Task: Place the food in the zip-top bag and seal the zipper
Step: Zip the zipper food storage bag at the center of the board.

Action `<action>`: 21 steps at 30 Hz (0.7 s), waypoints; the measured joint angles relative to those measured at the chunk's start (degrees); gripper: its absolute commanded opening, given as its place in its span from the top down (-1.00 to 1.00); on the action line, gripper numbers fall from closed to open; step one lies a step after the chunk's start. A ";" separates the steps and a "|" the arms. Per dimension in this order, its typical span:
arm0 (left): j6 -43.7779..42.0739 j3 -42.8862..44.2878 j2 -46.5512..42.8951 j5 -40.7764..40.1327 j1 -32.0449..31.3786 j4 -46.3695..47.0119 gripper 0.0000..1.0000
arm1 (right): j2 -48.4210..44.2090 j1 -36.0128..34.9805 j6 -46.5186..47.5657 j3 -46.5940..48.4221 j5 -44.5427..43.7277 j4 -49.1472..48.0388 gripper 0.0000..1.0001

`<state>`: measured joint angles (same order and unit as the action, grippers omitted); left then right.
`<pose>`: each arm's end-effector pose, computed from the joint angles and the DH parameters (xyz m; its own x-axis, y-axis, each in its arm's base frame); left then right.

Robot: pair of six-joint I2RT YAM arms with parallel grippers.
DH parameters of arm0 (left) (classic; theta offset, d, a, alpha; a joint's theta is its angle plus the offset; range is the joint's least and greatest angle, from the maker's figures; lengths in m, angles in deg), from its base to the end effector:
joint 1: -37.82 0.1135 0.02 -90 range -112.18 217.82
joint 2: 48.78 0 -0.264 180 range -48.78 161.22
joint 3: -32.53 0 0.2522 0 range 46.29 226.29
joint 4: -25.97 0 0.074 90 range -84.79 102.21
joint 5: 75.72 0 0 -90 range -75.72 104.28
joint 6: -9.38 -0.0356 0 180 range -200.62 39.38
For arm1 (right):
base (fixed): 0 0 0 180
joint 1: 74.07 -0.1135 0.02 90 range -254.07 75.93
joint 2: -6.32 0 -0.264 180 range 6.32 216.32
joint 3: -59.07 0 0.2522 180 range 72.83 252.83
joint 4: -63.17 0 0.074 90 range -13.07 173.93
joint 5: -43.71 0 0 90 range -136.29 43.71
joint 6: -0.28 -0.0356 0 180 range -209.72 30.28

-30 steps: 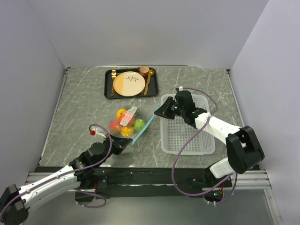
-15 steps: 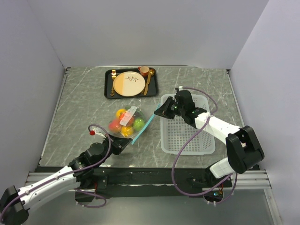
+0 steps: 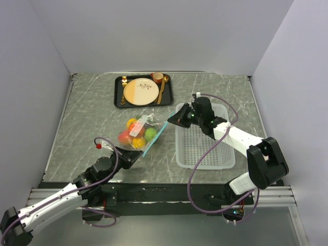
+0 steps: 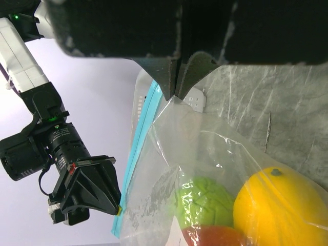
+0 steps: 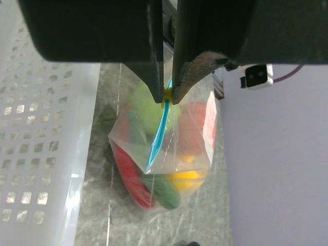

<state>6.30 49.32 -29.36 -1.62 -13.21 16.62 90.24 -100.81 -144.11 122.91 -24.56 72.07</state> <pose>0.0886 -0.0940 0.1672 -0.5854 -0.8034 -0.1093 -0.0992 0.2048 -0.9738 0.2821 0.1569 0.2376 -0.8269 0.4291 -0.3635 -0.0600 0.5754 0.8156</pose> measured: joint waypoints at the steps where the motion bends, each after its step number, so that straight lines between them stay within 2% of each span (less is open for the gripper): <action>1: 0.04 0.00 -0.33 -0.07 0.00 -0.31 0.99 | 0.00 0.24 -0.37 -0.35 0.26 -0.87 0.85; 21: 0.87 -0.02 -5.33 -0.59 0.00 -6.91 0.99 | 1.75 3.08 -0.11 0.61 1.46 -0.31 0.84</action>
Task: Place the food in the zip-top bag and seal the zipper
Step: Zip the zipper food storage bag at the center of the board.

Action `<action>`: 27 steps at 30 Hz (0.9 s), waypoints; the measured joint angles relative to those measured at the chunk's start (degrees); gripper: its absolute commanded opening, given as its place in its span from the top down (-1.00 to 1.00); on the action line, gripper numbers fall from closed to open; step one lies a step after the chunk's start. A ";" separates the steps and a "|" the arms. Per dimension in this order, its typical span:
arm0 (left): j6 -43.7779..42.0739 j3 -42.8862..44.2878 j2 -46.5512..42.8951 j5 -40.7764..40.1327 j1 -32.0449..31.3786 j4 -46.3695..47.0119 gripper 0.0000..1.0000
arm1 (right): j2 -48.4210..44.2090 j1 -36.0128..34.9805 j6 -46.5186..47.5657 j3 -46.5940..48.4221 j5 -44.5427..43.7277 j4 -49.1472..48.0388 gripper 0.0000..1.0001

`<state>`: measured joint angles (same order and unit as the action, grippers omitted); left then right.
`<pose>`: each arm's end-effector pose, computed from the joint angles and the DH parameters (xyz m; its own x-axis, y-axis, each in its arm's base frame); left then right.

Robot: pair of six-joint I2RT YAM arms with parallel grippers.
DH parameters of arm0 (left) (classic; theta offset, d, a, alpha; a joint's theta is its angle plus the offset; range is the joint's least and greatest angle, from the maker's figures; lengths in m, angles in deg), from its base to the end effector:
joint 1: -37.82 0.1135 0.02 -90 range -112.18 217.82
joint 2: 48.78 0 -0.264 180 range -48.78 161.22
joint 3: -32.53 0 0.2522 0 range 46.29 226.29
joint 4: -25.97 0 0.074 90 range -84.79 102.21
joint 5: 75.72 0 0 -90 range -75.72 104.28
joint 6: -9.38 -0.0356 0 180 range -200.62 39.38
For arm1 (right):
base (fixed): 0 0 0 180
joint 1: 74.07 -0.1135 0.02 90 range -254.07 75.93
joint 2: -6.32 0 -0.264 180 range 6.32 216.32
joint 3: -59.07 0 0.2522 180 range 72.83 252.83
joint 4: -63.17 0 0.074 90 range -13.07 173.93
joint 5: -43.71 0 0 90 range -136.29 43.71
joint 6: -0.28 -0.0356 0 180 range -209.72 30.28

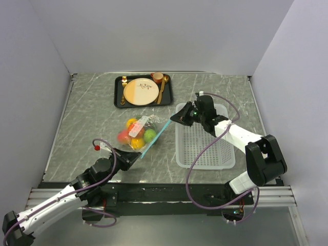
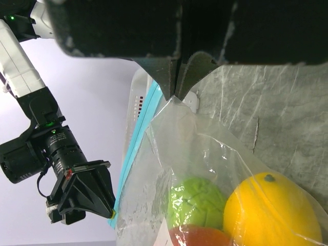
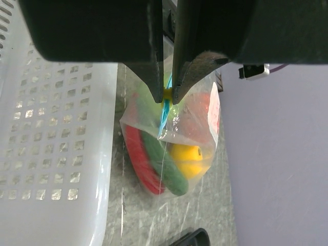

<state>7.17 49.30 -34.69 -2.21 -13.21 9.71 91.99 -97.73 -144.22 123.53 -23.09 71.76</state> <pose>0.0839 -0.0877 0.1642 -0.5772 -0.8099 -0.1041 -0.1255 0.2139 -0.9687 0.2946 0.1444 0.2325 -0.8195 0.4579 -0.3445 -0.0254 0.5716 0.8202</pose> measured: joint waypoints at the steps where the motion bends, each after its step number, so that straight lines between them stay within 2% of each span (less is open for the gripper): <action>1: 0.00 0.00 -0.15 -0.02 0.00 -0.22 0.99 | 0.04 0.09 0.02 0.02 0.00 0.02 0.84; 18: -0.02 0.00 -0.66 -0.37 0.00 -2.45 0.99 | 2.60 0.37 1.27 1.81 0.50 0.09 0.77; 22: -0.07 0.00 -2.14 -0.44 0.00 -3.85 0.99 | 2.67 0.39 1.81 1.88 0.68 0.02 0.46; 23: -0.13 0.00 -2.58 -0.44 0.00 -4.26 0.92 | 2.67 0.42 1.97 1.88 0.83 0.00 0.39; 27: -1.25 0.00 -3.04 -0.57 0.00 -4.66 0.69 | 2.67 0.98 3.21 1.95 0.37 -0.63 -0.17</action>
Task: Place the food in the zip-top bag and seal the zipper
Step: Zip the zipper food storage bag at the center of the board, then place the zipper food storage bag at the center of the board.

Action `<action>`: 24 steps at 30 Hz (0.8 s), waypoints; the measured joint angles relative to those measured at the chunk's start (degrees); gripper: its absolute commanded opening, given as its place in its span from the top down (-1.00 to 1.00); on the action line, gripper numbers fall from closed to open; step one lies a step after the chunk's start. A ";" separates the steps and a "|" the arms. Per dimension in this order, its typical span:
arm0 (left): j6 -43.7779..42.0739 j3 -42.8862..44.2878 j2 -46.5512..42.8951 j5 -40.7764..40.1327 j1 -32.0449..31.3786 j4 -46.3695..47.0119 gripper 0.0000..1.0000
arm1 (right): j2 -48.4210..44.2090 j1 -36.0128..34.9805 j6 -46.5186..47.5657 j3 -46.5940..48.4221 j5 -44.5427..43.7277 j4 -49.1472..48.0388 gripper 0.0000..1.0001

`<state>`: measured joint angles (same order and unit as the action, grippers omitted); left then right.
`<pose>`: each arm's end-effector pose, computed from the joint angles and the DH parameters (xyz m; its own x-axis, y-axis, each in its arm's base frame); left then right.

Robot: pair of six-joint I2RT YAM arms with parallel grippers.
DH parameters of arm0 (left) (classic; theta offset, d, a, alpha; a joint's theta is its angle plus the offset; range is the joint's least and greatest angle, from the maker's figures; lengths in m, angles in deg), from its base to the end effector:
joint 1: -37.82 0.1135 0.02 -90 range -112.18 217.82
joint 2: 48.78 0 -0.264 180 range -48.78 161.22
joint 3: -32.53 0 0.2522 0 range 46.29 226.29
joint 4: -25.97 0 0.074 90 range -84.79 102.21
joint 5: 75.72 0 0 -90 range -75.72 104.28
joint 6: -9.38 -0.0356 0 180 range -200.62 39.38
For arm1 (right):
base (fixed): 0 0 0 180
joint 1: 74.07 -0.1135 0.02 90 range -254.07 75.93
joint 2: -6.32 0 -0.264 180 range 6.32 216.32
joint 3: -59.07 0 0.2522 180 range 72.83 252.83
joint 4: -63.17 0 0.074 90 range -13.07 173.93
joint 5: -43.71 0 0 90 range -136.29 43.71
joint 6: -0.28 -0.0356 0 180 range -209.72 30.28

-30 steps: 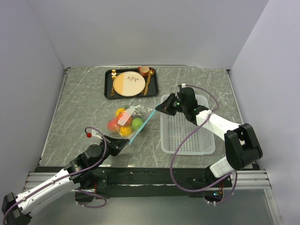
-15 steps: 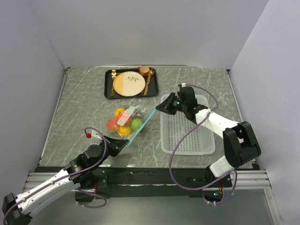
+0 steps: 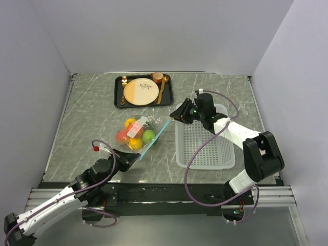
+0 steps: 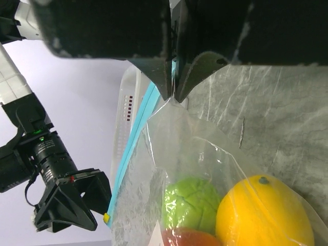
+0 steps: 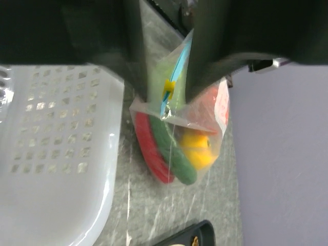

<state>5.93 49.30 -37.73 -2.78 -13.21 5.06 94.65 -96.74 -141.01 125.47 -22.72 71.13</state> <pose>0.0811 -0.0837 0.1609 -0.5741 -0.8076 -0.1348 -0.1305 0.2528 -0.9587 0.3070 0.1437 0.2301 -0.8129 0.4356 -0.3867 -0.0622 0.5952 0.8011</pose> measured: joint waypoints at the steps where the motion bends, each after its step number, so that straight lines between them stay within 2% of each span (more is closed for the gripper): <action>1: -0.39 0.00 0.13 -0.02 0.00 0.04 0.60 | -0.02 0.15 0.72 0.20 -0.55 0.39 -0.27; 2: -0.90 0.00 0.48 -0.04 0.00 0.22 0.42 | -0.04 0.24 1.25 0.35 -1.09 0.81 -0.29; 3: -1.49 0.00 0.98 -0.07 0.00 0.37 0.34 | -0.13 0.24 2.03 0.63 -1.88 1.42 -0.32; 4: -2.19 0.00 1.66 -0.11 0.00 0.48 0.17 | -0.57 0.33 2.97 0.81 -2.71 1.92 -0.36; 6: -3.41 0.00 3.15 -0.31 0.00 0.52 0.02 | -2.16 0.39 4.52 0.83 -5.33 3.87 -0.39; 9: -5.16 0.00 4.94 -0.76 0.00 0.44 -0.01 | -4.92 0.70 6.27 0.85 -8.26 6.62 -0.40; 12: -7.15 0.22 5.73 -1.40 0.00 -0.13 -0.22 | -7.37 1.16 7.61 0.85 -10.38 8.57 -0.41; 14: -8.35 0.98 5.64 -2.27 0.00 -1.60 -0.46 | -8.44 1.44 8.13 0.85 -11.65 9.55 -0.42; 16: -9.62 2.32 5.09 -3.34 0.00 -3.34 -0.70 | -9.07 1.66 8.74 0.83 -13.16 10.60 -0.53; 19: -11.91 5.03 3.39 -5.29 0.00 -6.16 -0.93 | -10.03 2.10 9.88 0.50 -15.28 12.04 -0.64; 24: -17.20 13.25 3.08 -10.91 0.00 -13.49 -0.99 | -12.22 3.58 13.18 0.26 -18.88 14.99 -0.80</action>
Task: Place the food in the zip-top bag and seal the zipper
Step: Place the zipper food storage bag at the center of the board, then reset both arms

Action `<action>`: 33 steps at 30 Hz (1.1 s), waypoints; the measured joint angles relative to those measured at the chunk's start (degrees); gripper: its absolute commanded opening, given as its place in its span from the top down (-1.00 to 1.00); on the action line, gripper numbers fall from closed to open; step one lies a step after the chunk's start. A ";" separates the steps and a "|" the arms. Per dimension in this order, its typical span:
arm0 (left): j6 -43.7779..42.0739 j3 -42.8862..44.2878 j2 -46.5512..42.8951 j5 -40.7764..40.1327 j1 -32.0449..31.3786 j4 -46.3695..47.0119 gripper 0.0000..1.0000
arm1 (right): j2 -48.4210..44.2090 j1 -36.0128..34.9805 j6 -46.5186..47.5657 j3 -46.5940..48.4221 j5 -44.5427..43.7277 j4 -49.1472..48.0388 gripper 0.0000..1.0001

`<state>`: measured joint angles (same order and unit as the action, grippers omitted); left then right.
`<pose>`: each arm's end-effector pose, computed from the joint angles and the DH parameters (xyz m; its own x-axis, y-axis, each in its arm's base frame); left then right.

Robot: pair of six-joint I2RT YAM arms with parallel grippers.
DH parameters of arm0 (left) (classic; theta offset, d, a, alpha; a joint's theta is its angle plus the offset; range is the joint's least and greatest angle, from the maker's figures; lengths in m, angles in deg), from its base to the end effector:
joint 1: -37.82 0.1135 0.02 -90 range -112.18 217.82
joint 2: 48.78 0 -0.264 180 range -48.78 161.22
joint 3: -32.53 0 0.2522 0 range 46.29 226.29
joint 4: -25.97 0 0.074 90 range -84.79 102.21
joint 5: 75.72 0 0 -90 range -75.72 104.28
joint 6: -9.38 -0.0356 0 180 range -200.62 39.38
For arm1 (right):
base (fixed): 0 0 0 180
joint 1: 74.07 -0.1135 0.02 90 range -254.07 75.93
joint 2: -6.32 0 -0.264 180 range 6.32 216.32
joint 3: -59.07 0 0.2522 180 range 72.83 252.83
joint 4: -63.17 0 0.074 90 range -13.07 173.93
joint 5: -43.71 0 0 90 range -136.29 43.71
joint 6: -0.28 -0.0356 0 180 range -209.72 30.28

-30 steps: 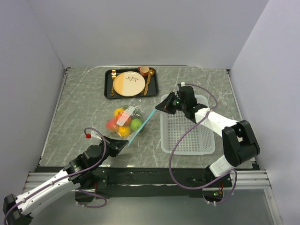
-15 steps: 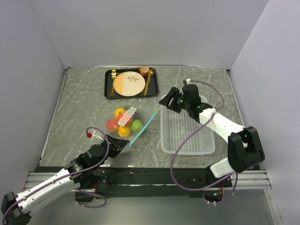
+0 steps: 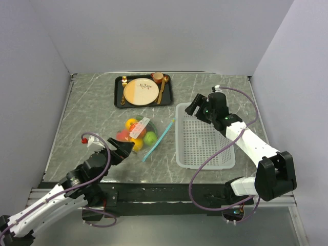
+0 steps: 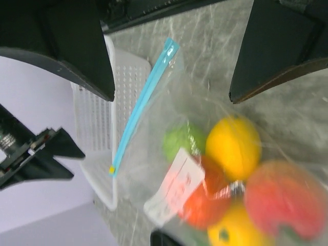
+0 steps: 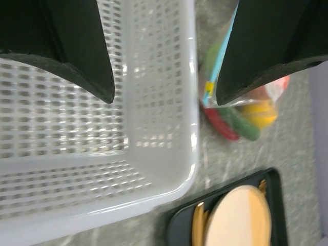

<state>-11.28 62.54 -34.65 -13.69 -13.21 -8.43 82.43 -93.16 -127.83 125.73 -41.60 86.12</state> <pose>0.0800 -0.0723 0.2135 -0.4513 -0.7561 -0.4739 -0.0433 0.5490 -0.8347 0.2805 0.1002 0.2697 -0.6399 0.4295 -0.6373 0.0047 0.8315 0.5556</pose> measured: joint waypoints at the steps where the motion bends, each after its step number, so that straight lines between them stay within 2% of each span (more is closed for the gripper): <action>1: -1.55 1.60 0.17 -1.11 0.00 -0.96 -0.99 | -0.42 0.44 0.79 0.00 -0.94 0.63 -0.81; 4: -5.86 6.97 2.99 -5.46 0.00 -4.02 -0.99 | -1.44 1.92 3.10 0.00 -3.26 2.51 -0.86; 7: -9.42 11.74 9.86 -9.25 0.07 -5.20 -0.99 | -1.90 4.04 5.11 -0.02 -5.11 4.13 -0.87; 13: -18.25 18.53 22.51 -10.71 1.75 -1.84 -0.99 | -2.67 7.50 7.08 -1.38 -5.99 5.70 -0.98; 15: -22.93 20.00 25.27 -7.54 6.91 0.48 -0.99 | -2.93 8.15 7.56 -1.66 -5.99 6.40 -1.00; 18: -28.06 23.43 30.14 -1.11 20.72 3.30 -0.99 | -2.99 8.79 8.22 -1.66 -5.99 6.86 -1.00; 22: -31.41 27.96 37.83 11.04 36.50 8.17 -0.99 | -2.99 9.53 9.01 -1.66 -6.03 7.76 -1.00; 24: -32.59 31.23 42.64 15.80 41.83 9.42 -0.99 | -3.04 9.86 9.27 -1.66 -6.36 8.46 -1.00; 28: -35.36 37.18 49.20 20.46 46.25 11.82 -0.99 | -3.23 10.78 9.53 -1.66 -7.56 9.68 -1.00; 33: -37.42 39.98 51.01 20.63 46.49 14.29 -0.99 | -4.37 11.28 9.90 -1.66 -9.03 9.99 -1.00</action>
<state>-48.70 102.52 16.37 6.95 33.28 5.86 78.06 -81.88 -117.93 124.07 -50.63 96.11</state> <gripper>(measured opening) 0.994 0.998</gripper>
